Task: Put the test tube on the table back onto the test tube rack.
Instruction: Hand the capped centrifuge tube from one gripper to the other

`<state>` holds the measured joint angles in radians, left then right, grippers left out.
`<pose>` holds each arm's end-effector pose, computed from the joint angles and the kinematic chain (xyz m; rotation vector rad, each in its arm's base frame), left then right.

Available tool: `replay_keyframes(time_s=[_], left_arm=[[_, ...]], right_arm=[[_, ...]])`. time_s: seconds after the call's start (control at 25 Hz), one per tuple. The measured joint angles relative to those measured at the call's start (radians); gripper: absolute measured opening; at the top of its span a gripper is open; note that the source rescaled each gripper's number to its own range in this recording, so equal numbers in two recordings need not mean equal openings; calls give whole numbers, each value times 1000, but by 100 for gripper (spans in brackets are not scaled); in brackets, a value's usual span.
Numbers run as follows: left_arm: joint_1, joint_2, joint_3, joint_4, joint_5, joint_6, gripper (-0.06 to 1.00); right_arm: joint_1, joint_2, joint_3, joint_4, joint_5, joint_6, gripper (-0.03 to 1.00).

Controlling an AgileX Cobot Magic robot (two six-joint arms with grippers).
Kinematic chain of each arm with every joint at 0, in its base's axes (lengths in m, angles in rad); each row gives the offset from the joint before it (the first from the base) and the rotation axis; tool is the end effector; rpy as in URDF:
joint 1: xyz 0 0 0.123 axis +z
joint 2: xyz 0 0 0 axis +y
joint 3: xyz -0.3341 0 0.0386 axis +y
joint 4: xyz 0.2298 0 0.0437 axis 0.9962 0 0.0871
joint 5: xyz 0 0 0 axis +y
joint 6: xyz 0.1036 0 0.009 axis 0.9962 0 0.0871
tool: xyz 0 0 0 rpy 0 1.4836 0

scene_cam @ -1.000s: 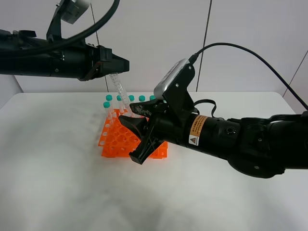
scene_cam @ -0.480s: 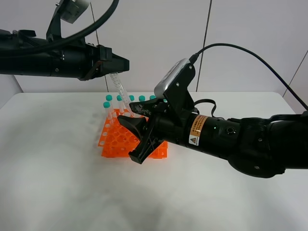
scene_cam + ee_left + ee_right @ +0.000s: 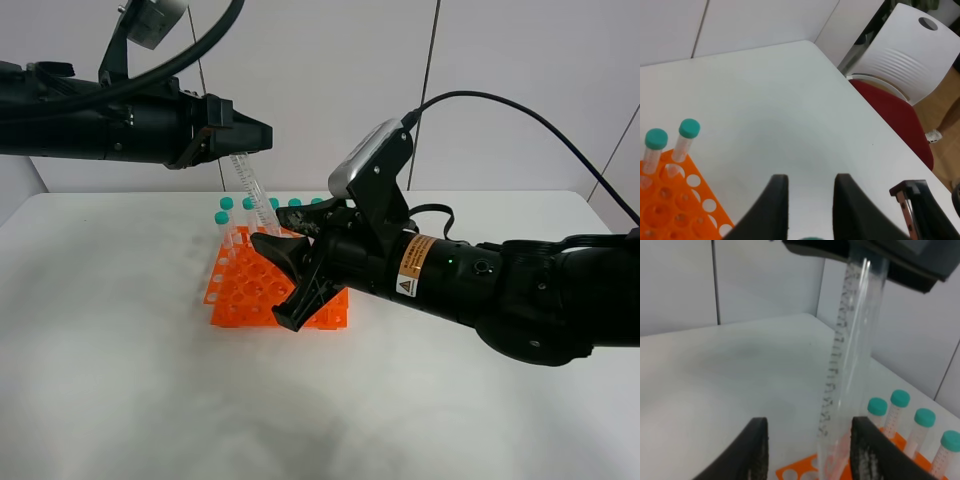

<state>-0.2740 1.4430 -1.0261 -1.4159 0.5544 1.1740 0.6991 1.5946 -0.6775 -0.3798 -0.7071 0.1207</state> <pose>0.2784 -0.1345 0.3696 0.4205 1.9877 -0.8564 0.2293 0.2255 0.2842 -0.9065 1.5112 0.5947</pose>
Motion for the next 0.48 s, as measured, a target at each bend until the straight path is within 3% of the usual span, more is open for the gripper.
replay_keyframes(time_s=[0.48], left_arm=[[0,0,0,0,-72,8,0]], right_arm=[[0,63,0,64,7,7,72]])
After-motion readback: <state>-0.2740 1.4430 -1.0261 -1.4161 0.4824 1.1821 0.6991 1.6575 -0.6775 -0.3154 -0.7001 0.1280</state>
